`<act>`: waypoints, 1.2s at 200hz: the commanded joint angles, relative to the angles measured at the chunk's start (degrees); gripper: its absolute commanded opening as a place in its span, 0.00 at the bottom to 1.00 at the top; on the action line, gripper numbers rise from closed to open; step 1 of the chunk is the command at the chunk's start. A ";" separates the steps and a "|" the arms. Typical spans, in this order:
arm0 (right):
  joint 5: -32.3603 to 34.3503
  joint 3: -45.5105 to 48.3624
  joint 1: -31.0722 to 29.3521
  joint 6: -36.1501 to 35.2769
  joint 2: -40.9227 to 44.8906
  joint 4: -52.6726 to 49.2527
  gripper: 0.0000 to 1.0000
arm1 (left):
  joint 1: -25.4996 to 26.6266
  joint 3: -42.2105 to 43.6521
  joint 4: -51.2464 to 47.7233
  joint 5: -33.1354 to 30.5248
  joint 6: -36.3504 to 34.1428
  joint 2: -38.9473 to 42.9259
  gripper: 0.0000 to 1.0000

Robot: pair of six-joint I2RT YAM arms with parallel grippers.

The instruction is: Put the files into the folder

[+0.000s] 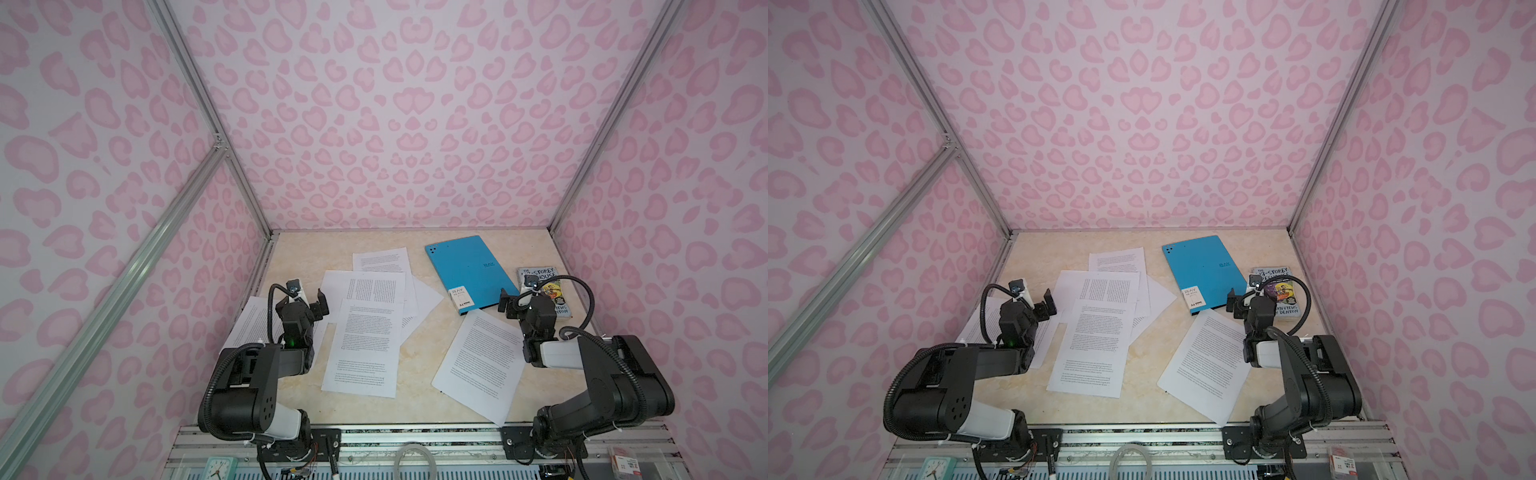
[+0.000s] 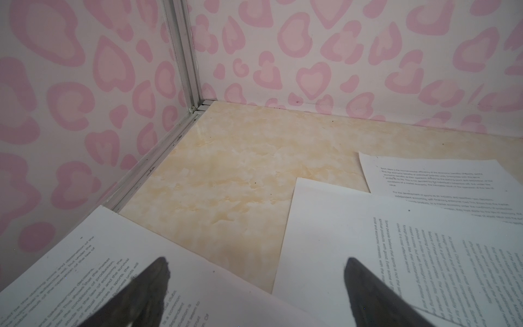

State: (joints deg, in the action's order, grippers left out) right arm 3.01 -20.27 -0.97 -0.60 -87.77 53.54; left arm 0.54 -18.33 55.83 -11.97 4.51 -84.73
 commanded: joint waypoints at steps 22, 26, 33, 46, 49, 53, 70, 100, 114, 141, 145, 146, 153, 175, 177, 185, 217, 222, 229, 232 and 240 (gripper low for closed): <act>0.82 -0.07 0.63 1.47 0.20 2.01 1.00 | 0.86 -2.60 -4.93 -1.15 -1.19 3.15 0.97; 1.67 -0.49 0.16 1.11 1.71 -0.03 1.00 | 1.68 -4.11 -8.48 -2.57 -1.73 4.71 0.98; 3.70 -2.25 -0.92 0.44 5.12 -7.22 1.00 | 3.46 -7.03 -15.56 -5.42 -2.69 7.39 0.98; 10.30 -8.62 -2.69 4.20 9.79 -22.30 1.00 | 6.23 -12.38 -25.44 -9.50 -0.92 11.65 0.98; 11.36 -10.49 -2.89 6.03 10.61 -26.19 1.00 | 6.65 -13.53 -27.50 -9.63 0.59 12.52 0.98; 12.02 -12.84 -2.99 8.31 11.59 -30.83 1.00 | 7.15 -15.13 -30.57 -9.36 2.94 13.81 0.98; 12.21 -20.19 -3.06 17.41 13.77 -43.79 1.00 | 7.41 -22.18 -45.90 -4.26 14.67 18.77 0.98; 9.29 -27.66 1.40 36.39 12.33 -57.40 1.00 | 6.91 -29.41 -66.15 4.35 28.91 24.57 0.98; -8.62 -30.28 7.91 38.12 9.63 -60.26 1.00 | 6.36 -29.78 -73.03 6.84 34.11 27.23 0.98; -18.58 -23.57 11.46 42.41 14.28 -51.21 1.00 | 5.00 -26.47 -73.77 21.54 33.24 32.23 0.98; -18.86 -21.48 11.09 42.31 15.80 -48.13 1.00 | 5.02 -25.94 -73.96 22.91 33.62 33.07 0.98; -18.89 -20.95 11.04 42.24 15.97 -47.36 1.00 | 5.01 -25.82 -74.04 23.19 33.67 33.28 0.98; -18.16 -17.44 9.89 42.28 18.53 -42.71 1.00 | 5.00 -25.18 -74.81 25.34 33.70 34.39 0.98; -17.49 -14.49 7.10 42.90 23.83 -45.38 1.00 | 4.96 -23.89 -76.86 34.77 30.39 37.58 0.98; -17.50 -14.48 6.81 42.64 24.21 -46.29 1.00 | 4.97 -23.87 -77.24 35.29 30.21 37.90 0.98; -17.40 -14.24 5.40 41.62 25.44 -49.52 1.00 | 5.01 -23.70 -78.55 36.93 29.82 39.38 0.98; -18.57 -10.09 -2.75 42.21 24.63 -48.91 1.00 | 5.09 -23.20 -81.67 41.54 27.37 46.76 0.97; -18.38 -10.14 -3.75 42.17 24.11 -50.38 1.00 | 5.09 -23.80 -82.75 41.75 26.51 47.64 0.97; -17.68 -9.56 -5.24 42.70 23.34 -50.93 1.00 | 5.09 -24.69 -84.24 41.76 25.30 48.57 0.97; -17.60 -9.05 -5.71 43.03 23.08 -50.60 1.00 | 5.03 -25.00 -84.83 41.62 24.83 48.99 0.97; -17.44 -7.55 -7.03 43.98 22.54 -49.55 1.00 | 5.09 -25.59 -85.90 41.30 23.60 49.83 0.97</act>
State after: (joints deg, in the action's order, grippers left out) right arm -14.55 -30.33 -4.75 41.30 -63.81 4.38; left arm 5.65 -41.91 -25.43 25.98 32.75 -37.15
